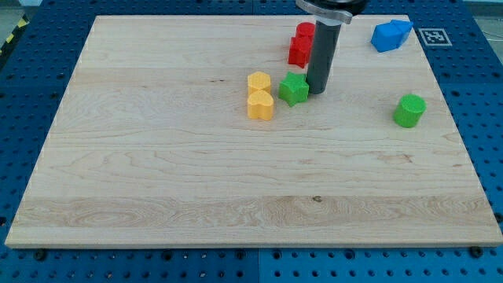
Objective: Push the green circle to the right of the yellow heart
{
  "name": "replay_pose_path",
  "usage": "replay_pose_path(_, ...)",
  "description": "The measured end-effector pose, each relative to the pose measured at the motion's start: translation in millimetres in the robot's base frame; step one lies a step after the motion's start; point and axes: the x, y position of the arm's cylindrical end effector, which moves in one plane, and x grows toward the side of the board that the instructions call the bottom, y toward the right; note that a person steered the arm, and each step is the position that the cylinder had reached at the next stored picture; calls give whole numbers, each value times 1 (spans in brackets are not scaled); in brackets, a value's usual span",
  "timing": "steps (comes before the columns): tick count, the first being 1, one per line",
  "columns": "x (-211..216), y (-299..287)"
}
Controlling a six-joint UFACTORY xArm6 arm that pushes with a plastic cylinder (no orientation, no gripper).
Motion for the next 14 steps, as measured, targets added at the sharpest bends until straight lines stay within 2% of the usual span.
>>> replay_pose_path(1, 0, -46)
replay_pose_path(2, -2, -40)
replay_pose_path(3, -11, 38)
replay_pose_path(5, -10, 256)
replay_pose_path(6, 19, 252)
replay_pose_path(7, 70, 189)
replay_pose_path(8, 72, 84)
replay_pose_path(9, 72, 53)
replay_pose_path(10, 73, 119)
replay_pose_path(11, 53, 160)
replay_pose_path(12, 36, 130)
replay_pose_path(14, 36, 2)
